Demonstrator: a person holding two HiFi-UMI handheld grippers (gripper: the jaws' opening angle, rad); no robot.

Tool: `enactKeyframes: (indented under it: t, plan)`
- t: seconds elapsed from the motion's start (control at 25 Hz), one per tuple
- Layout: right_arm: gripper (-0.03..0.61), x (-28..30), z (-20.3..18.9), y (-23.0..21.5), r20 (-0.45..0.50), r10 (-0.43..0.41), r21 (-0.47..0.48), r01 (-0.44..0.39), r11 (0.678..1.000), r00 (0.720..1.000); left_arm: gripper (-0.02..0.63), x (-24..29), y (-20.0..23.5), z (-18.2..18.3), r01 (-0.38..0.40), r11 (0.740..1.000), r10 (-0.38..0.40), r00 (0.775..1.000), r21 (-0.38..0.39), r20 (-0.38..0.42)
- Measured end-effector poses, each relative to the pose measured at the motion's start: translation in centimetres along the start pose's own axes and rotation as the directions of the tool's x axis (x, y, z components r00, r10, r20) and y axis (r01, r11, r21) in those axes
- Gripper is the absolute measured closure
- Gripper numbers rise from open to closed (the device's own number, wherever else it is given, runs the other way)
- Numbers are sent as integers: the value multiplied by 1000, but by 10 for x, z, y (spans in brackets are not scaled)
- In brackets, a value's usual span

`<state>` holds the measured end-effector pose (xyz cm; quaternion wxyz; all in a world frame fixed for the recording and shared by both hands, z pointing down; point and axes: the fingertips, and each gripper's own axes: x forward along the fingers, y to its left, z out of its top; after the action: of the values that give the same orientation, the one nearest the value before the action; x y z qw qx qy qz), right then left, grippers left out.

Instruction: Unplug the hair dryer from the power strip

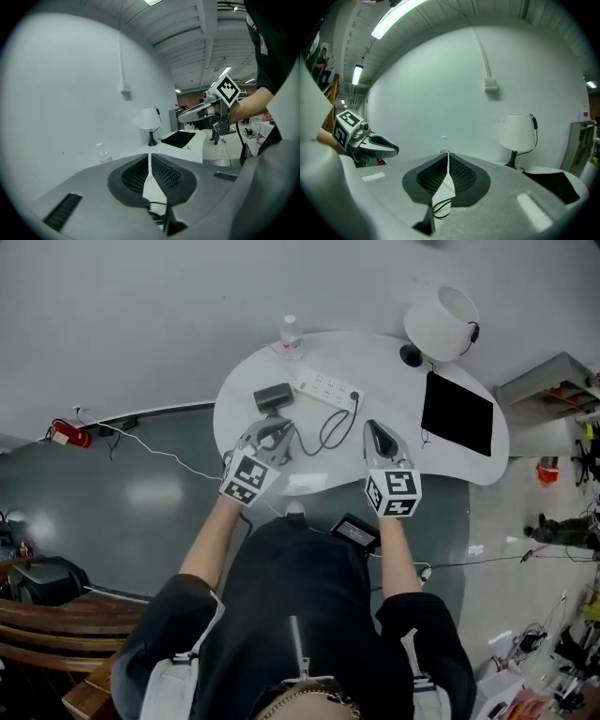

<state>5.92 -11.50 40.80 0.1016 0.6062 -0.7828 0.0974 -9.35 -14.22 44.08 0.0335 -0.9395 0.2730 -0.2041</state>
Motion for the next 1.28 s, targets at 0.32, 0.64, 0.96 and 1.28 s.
enactKeyframes:
  t: [0.32, 0.64, 0.96, 1.28]
  plan:
    - [572, 35, 7, -12, -9, -39, 10, 39, 999, 999, 600, 31, 34, -3, 62, 997, -62, 998, 41, -15]
    - [572, 33, -6, -18, -48, -68, -31, 67, 997, 997, 600, 49, 40, -6, 88, 993, -86, 996, 76, -25]
    - [572, 46, -9, -30, -59, -55, -22, 54, 998, 997, 498, 66, 53, -3, 106, 991, -104, 994, 77, -31]
    - [572, 67, -9, -49, -68, -27, -15, 26, 1000, 997, 383, 97, 56, -5, 188, 966, -174, 980, 177, -96]
